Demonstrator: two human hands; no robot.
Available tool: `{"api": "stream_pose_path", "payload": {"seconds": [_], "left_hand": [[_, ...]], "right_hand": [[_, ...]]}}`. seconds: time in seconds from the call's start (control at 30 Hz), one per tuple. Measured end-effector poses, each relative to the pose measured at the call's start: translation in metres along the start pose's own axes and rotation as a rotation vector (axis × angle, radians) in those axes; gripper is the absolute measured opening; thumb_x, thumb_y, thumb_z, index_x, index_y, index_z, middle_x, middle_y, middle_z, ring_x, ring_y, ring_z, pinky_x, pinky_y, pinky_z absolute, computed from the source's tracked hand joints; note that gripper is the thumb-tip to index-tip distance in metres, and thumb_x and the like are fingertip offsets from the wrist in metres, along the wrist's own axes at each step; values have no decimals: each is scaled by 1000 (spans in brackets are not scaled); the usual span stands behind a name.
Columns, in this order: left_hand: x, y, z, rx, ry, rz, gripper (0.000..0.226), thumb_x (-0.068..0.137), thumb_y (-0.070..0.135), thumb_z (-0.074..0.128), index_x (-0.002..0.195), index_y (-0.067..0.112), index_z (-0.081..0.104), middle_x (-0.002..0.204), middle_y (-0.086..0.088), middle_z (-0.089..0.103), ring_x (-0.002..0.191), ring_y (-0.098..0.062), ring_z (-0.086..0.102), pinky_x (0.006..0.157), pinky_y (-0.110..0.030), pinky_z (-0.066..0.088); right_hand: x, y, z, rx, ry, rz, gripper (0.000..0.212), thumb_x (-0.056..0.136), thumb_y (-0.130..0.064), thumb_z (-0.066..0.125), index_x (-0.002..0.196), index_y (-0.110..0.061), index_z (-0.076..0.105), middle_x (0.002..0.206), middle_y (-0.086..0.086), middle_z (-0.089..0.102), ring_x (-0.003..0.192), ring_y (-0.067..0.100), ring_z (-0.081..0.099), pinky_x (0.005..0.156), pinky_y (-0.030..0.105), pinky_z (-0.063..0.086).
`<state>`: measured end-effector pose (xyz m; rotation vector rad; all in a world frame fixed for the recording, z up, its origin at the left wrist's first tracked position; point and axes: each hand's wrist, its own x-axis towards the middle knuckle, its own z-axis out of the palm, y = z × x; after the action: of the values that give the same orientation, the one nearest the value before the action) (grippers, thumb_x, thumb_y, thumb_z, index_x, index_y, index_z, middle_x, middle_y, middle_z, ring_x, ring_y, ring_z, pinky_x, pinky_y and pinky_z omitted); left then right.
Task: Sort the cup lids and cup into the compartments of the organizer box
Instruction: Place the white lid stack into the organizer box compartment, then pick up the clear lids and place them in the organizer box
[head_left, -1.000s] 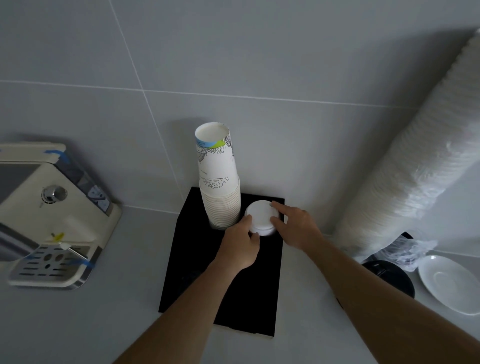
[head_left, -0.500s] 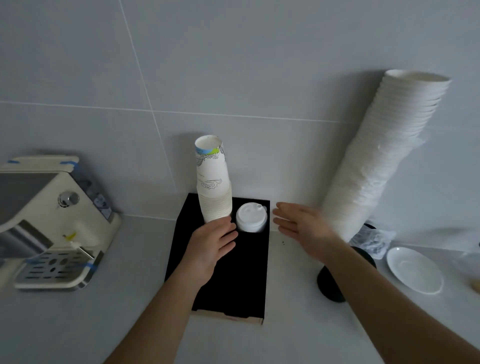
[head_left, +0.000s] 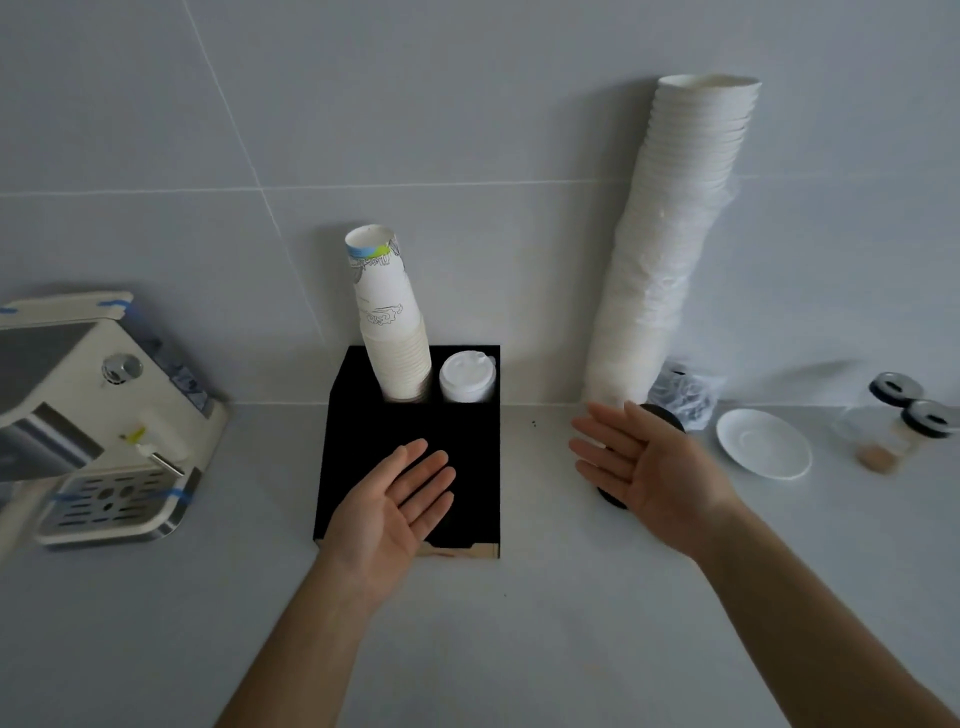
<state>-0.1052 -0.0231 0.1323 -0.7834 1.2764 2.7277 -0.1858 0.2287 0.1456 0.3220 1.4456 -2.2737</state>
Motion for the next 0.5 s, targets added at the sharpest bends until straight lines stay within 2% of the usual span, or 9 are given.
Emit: {"api": "stream_pose_path", "payload": {"seconds": [0.2, 0.33, 0.5], "left_hand": [[-8, -38, 15, 42, 7, -44, 29, 96, 25, 50, 118, 11, 63, 117, -13, 69, 108, -25, 66, 87, -37, 51], [-4, -70, 30, 64, 22, -110, 28, 95, 24, 51, 116, 10, 63, 118, -15, 68, 109, -27, 64, 92, -38, 50], [8, -101, 53, 135, 26, -169, 24, 95, 24, 51, 110, 11, 65, 114, -14, 69, 103, -26, 66, 86, -38, 51]], "right_hand": [[-30, -6, -50, 0, 77, -25, 28, 100, -24, 47, 110, -8, 67, 103, 9, 79, 99, 26, 73, 86, 38, 53], [-41, -13, -90, 2, 159, -52, 28, 98, -22, 49, 108, -6, 70, 107, 12, 77, 101, 29, 72, 90, 41, 53], [-40, -20, -137, 29, 217, -52, 30, 98, -26, 51, 111, -5, 68, 109, 12, 77, 97, 27, 75, 90, 41, 53]]}}
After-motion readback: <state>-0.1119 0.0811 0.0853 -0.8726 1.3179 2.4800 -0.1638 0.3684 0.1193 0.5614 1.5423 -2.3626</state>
